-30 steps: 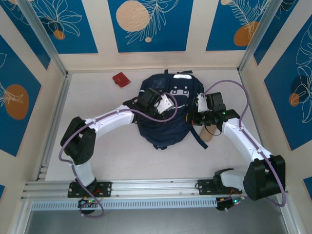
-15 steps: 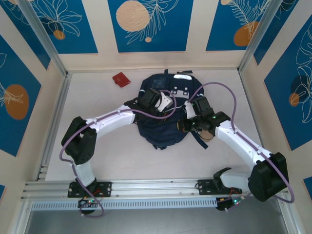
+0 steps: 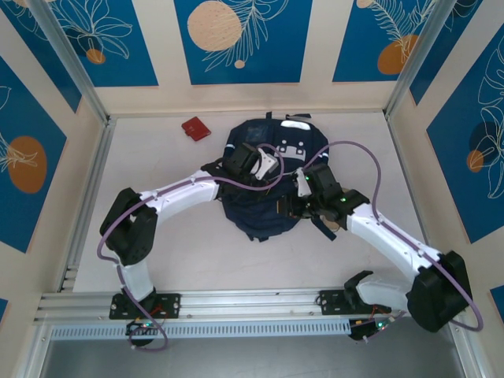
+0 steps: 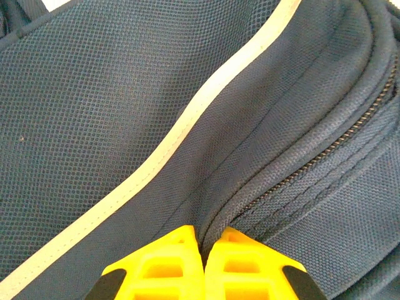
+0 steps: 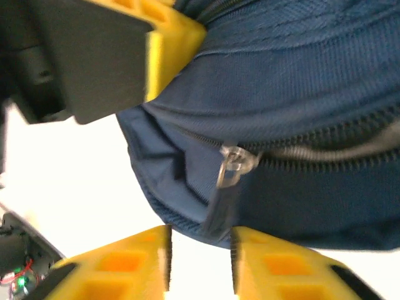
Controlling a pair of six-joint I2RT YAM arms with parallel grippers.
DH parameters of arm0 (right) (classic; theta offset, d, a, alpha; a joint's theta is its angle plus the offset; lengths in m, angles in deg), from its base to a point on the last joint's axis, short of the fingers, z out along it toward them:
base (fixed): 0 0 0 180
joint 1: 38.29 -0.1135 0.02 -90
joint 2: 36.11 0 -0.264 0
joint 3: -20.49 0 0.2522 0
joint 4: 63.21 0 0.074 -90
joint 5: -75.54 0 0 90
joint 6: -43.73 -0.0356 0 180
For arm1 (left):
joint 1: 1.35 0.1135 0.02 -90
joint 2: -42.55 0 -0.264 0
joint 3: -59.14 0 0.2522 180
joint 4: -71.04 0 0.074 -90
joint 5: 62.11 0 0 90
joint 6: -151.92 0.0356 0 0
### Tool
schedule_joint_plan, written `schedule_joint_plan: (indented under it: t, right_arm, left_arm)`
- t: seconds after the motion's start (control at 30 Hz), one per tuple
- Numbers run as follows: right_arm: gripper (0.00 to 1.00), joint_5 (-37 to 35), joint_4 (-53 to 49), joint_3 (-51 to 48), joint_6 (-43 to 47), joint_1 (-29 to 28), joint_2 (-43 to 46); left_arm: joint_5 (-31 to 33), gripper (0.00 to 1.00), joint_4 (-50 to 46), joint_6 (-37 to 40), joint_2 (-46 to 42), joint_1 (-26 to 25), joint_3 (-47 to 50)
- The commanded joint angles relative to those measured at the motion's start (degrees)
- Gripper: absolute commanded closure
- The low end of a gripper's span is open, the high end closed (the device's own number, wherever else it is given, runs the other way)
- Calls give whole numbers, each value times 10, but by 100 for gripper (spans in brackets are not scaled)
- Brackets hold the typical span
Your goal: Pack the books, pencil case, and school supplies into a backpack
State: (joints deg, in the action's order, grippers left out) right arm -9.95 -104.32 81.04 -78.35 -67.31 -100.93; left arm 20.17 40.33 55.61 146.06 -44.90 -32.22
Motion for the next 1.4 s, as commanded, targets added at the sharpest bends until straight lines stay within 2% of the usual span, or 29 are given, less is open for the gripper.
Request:
schedule_joint_plan:
  t: [0.0, 0.13, 0.3, 0.47, 0.9, 1.1, 1.3, 1.37]
  right_arm:
    - [54, 61, 3, -5, -44, 41, 55]
    - [38, 98, 10, -4, -114, 105, 59]
    - [33, 136, 53, 2, -192, 131, 26]
    - [34, 176, 102, 25, -227, 125, -27]
    - [41, 172, 136, 26, -271, 115, -70]
    - [45, 196, 157, 45, -299, 106, -115]
    - [64, 220, 230, 33, -335, 95, -129]
    - [70, 219, 260, 23, -351, 93, -122]
  left_arm:
    - [2, 100, 52, -11, -35, 27, 29]
    - [-14, 100, 60, 13, -59, 30, 53]
    - [-19, 100, 60, 23, -77, 32, 67]
    - [-20, 100, 58, 28, -87, 32, 75]
    - [-46, 100, 72, 29, -100, 31, 90]
    - [-51, 100, 69, 13, -111, 32, 91]
    - [-17, 59, 31, -66, -152, 31, 96]
    - [-14, 51, 14, -101, -174, 32, 107]
